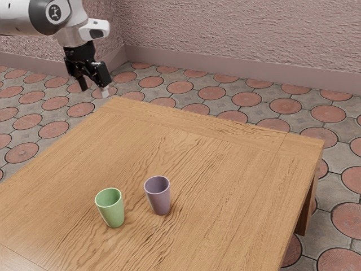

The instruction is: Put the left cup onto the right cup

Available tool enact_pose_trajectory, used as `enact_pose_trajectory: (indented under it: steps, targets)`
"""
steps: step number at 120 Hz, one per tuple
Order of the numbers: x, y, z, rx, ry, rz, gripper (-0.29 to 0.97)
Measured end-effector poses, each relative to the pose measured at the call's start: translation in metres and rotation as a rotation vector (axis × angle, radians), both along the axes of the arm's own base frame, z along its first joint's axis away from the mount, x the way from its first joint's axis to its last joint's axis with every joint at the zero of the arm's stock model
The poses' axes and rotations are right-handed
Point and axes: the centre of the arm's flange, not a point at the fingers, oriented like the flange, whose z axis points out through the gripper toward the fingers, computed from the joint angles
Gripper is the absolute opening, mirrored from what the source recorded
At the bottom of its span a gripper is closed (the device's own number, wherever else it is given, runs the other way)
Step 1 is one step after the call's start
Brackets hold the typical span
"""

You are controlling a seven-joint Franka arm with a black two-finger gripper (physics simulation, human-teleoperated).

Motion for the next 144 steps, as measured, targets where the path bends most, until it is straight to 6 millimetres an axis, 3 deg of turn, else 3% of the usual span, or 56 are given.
enact_pose_trajectory:
  steps: [60, 100, 144]
  targets:
    - [-0.002, 0.011, -0.003, -0.001, 0.007, 0.022, 0.68]
    - [-0.018, 0.000, -0.041, -0.030, 0.069, 0.006, 0.68]
    - [-0.054, -0.001, -0.102, -0.046, 0.058, 0.019, 0.68]
